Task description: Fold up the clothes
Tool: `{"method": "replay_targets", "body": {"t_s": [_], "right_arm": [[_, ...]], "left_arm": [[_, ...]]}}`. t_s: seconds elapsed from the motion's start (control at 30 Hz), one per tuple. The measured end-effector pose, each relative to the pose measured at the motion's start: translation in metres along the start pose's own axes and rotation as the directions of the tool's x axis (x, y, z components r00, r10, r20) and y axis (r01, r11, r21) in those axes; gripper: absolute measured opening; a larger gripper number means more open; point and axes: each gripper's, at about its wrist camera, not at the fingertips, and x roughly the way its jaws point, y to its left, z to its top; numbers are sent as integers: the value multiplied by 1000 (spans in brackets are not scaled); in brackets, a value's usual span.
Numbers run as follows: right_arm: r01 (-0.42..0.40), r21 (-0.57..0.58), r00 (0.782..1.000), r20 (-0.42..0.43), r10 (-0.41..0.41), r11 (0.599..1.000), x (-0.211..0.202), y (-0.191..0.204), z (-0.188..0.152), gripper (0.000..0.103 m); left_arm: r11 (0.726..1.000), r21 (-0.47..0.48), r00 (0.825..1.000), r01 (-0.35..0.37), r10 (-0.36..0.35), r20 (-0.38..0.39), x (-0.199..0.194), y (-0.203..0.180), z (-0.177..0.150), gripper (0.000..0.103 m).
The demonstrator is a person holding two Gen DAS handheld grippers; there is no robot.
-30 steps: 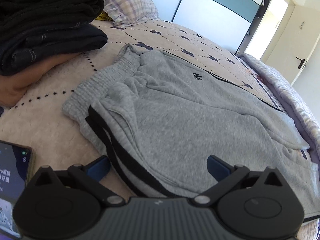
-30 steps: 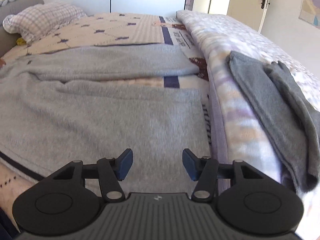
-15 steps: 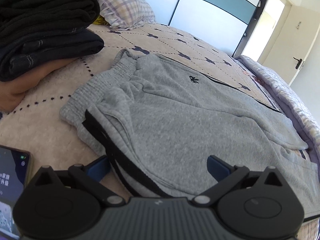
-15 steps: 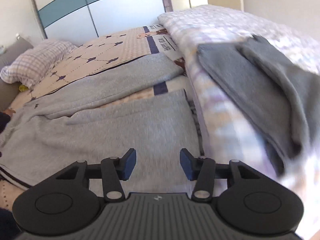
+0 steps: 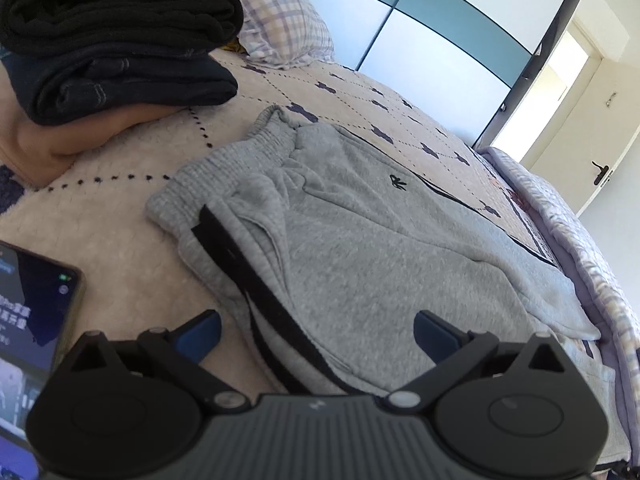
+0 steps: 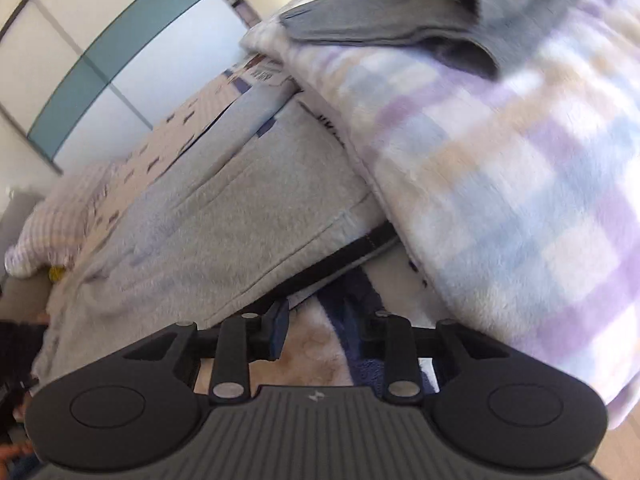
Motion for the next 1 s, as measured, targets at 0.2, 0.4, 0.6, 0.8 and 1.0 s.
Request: {"method": "replay_targets", "body": {"t_s": [0.2,0.4,0.6,0.8,1.0], "right_arm": [[-108,214,992,84,91,971,23,-11,8,16],[-148,260,985,129,118,954,14,-10,6,22],[-206,321,972,178,155,924,8,-19,-1,34],[-172,299,978,164,127,939,19,-9,14,15],[-154,158,971,207,119,975,-2,29,46,5]], "left_arm": [[1000,11,1000,10,-10,16,15,-2,3,74],[998,-50,999,45,-44,15,7,17,5,53],[999,-35,999,42,-41,18,10,10,5,65],[1000,0,1000,14,-14,18,18,4,7,46],[998,-55,999,26,-24,35,-9,13,32,11]]}}
